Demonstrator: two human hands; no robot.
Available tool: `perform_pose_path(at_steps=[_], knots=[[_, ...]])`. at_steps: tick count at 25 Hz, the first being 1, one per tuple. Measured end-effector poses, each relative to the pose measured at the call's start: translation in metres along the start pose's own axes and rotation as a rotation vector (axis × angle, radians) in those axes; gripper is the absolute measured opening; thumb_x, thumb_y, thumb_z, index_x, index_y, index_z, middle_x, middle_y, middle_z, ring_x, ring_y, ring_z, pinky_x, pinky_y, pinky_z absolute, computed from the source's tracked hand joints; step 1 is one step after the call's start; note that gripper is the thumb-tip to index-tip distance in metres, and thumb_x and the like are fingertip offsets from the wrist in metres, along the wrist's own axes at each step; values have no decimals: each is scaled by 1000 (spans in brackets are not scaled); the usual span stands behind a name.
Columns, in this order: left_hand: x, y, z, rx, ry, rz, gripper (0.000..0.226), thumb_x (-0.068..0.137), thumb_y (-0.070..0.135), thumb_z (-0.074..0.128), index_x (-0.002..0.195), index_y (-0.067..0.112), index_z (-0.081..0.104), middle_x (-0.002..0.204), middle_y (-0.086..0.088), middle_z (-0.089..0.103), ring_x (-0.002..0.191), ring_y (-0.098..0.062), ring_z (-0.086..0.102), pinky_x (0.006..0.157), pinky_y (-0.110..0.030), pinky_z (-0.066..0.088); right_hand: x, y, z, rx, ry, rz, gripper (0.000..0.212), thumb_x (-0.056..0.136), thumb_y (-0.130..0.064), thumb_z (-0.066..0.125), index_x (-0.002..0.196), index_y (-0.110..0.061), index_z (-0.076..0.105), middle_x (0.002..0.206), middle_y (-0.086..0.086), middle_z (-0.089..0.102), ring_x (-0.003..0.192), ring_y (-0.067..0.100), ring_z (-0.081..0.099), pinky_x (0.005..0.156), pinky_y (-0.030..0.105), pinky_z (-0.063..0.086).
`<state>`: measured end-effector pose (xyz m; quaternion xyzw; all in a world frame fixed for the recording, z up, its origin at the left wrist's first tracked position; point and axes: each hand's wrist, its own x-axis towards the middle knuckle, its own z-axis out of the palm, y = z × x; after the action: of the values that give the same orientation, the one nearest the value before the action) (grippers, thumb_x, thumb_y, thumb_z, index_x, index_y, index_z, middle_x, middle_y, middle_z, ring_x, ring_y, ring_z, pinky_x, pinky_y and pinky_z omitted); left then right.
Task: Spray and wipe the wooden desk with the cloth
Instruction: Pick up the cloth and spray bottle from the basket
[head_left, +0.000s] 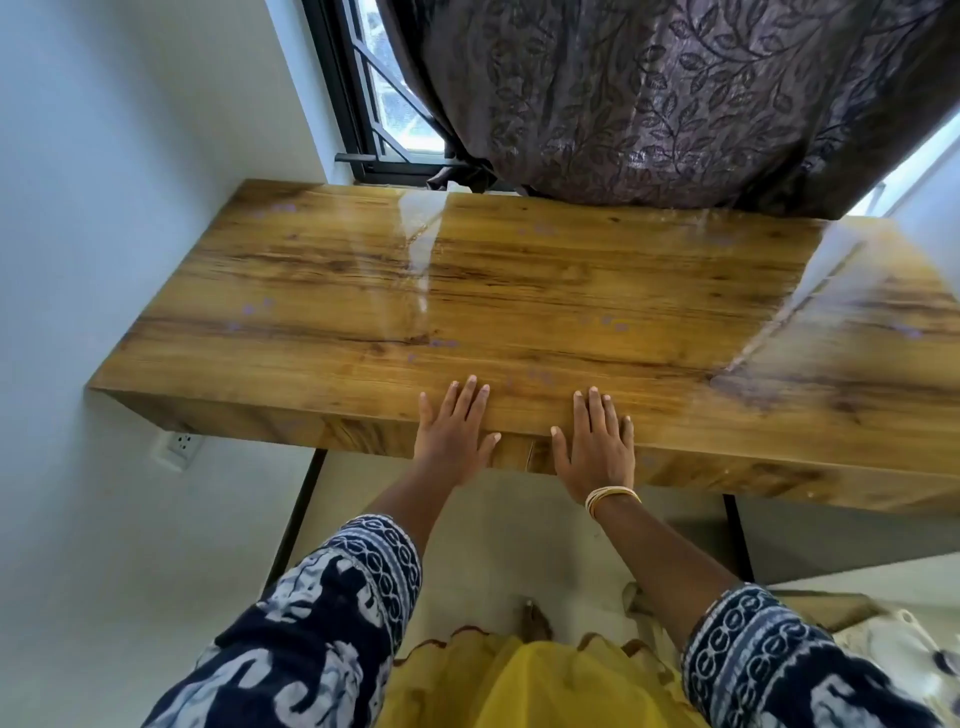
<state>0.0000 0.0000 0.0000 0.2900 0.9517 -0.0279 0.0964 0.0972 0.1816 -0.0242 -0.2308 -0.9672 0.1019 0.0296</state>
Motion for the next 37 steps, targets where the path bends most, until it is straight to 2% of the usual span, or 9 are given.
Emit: perform_pose_path(at_steps=[5, 8, 13, 15, 17, 21, 27, 32, 37], knots=[[1, 9, 2, -28, -136, -59, 81, 97, 64, 19, 154, 19, -17, 162, -6, -23, 150, -29, -17, 116, -62, -3, -1, 9, 0, -93, -28, -34, 73, 95, -56, 12, 155, -16, 18, 163, 8, 15, 150, 28, 14, 120, 49, 17], [-3, 14, 4, -7, -167, -91, 85, 96, 64, 26, 153, 20, -21, 160, -6, -27, 149, -31, -20, 115, -63, -3, -2, 9, 1, -109, -84, -43, 71, 98, -57, 18, 157, -18, 9, 164, 7, 6, 151, 27, 6, 121, 48, 10], [-11, 22, -4, 4, -210, -136, 98, 94, 50, 53, 153, 21, -19, 162, -6, -23, 150, -31, -14, 116, -62, 15, -2, 17, -8, -125, -166, -97, 73, 98, -60, 18, 157, -19, 3, 165, 7, -1, 151, 26, 0, 122, 46, 6], [-18, 30, -8, -14, -186, -179, 95, 94, 45, 55, 155, 20, -13, 164, -8, -15, 151, -31, -7, 115, -60, 19, 0, 17, -15, -54, -192, -101, 72, 99, -58, 19, 157, -18, 8, 164, 6, 3, 151, 25, 2, 122, 45, 9], [-31, 45, -6, -50, -122, -220, 92, 93, 40, 56, 155, 18, -9, 164, -11, -10, 152, -30, -3, 115, -57, 22, -11, 22, -23, 76, -135, -90, 67, 100, -52, 28, 155, -14, 18, 163, 7, 15, 151, 25, 12, 121, 45, 16], [-73, 92, 6, -154, 5, -292, 89, 92, 30, 56, 155, 17, -5, 164, -12, -9, 152, -28, -3, 117, -57, 16, -66, 62, -28, 140, -27, -144, 60, 99, -39, 40, 150, -9, 31, 158, 10, 28, 147, 27, 24, 117, 46, 23], [-155, 169, 34, -136, -32, -316, 87, 93, 32, 54, 155, 15, -5, 164, -14, -5, 152, -28, 0, 117, -59, 16, -152, 136, -33, 95, -98, -243, 59, 99, -40, 40, 148, -8, 34, 156, 11, 33, 144, 29, 30, 115, 49, 29], [-213, 202, 43, -118, -69, -325, 86, 94, 34, 54, 155, 14, -3, 163, -17, -4, 152, -31, 2, 116, -59, 18, -216, 180, -30, 87, -165, -190, 60, 98, -43, 41, 146, -9, 35, 153, 11, 37, 141, 28, 35, 111, 46, 34], [-245, 220, 55, -109, -121, -267, 86, 94, 34, 53, 155, 13, -3, 163, -17, -4, 152, -30, 3, 116, -59, 17, -269, 214, -19, 93, -156, -100, 58, 96, -42, 46, 143, -8, 39, 149, 11, 41, 139, 28, 37, 107, 47, 37]])
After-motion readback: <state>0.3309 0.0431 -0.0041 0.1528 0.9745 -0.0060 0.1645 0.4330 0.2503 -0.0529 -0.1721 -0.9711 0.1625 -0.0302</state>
